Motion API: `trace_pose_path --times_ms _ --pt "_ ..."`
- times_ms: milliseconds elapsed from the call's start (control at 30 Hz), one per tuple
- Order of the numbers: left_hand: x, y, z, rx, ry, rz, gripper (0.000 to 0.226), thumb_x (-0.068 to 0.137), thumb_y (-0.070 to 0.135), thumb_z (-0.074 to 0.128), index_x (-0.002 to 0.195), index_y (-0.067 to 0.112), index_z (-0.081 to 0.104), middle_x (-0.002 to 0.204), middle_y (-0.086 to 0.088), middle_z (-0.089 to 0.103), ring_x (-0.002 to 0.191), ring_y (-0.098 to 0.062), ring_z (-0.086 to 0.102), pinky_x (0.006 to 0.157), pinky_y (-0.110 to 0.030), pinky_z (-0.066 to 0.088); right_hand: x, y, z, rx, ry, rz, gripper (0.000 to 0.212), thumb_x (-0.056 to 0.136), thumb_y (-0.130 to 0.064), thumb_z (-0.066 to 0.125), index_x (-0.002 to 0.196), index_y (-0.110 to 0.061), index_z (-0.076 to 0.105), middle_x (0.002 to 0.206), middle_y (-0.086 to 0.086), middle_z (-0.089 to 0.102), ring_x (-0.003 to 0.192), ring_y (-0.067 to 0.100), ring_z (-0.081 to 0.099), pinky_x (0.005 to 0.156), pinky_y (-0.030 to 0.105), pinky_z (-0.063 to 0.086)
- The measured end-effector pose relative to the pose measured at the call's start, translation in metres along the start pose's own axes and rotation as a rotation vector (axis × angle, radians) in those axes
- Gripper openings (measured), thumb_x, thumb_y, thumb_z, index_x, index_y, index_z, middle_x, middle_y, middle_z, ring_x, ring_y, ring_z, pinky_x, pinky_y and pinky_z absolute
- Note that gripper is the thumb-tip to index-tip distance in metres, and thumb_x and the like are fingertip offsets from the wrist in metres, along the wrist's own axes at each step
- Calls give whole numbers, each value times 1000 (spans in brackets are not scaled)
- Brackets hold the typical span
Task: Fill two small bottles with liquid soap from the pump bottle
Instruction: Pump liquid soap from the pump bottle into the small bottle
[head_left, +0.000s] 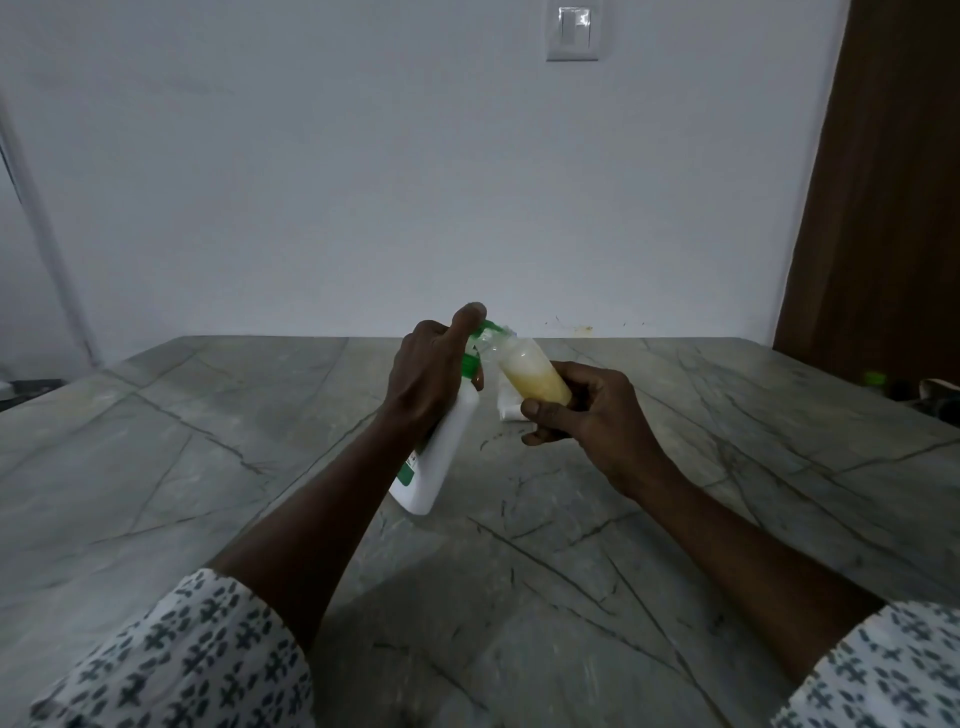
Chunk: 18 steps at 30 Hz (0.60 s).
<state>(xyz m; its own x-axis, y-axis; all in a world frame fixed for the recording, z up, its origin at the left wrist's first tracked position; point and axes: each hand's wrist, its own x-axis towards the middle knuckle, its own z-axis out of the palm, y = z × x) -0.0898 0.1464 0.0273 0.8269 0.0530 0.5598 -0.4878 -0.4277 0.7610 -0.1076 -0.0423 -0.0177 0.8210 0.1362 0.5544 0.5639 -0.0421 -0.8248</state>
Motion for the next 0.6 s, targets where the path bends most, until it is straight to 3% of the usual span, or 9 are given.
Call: trace_pose_path --times_ms 200,300,400,600 --pt "-1 3 1 15 77 26 57 86 41 37 58 -1 62 53 -7 67 69 -42 61 82 -56 51 -1 1 2 -12 -11 9 52 77 -2 78 126 1 61 104 21 71 70 34 73 68 42 62" --pt "3 -2 2 25 69 38 53 87 40 35 62 0 60 54 -5 67 72 -42 60 84 -58 50 -2 1 2 -19 -8 2 52 77 -2 78 126 1 62 103 21 71 68 34 73 67 40 62" --pt "4 -6 2 11 51 47 50 87 46 31 62 14 59 56 0 68 76 -40 62 88 -58 49 -2 1 2 -11 -9 7 50 77 -3 78 125 1 62 101 21 71 67 35 72 67 41 62" --pt "3 -3 1 65 9 22 70 89 60 32 47 14 64 59 -6 70 73 -29 67 92 -51 49 -3 2 8 177 -114 136 33 84 0 70 114 10 61 90 34 64 62 22 65 72 48 61"
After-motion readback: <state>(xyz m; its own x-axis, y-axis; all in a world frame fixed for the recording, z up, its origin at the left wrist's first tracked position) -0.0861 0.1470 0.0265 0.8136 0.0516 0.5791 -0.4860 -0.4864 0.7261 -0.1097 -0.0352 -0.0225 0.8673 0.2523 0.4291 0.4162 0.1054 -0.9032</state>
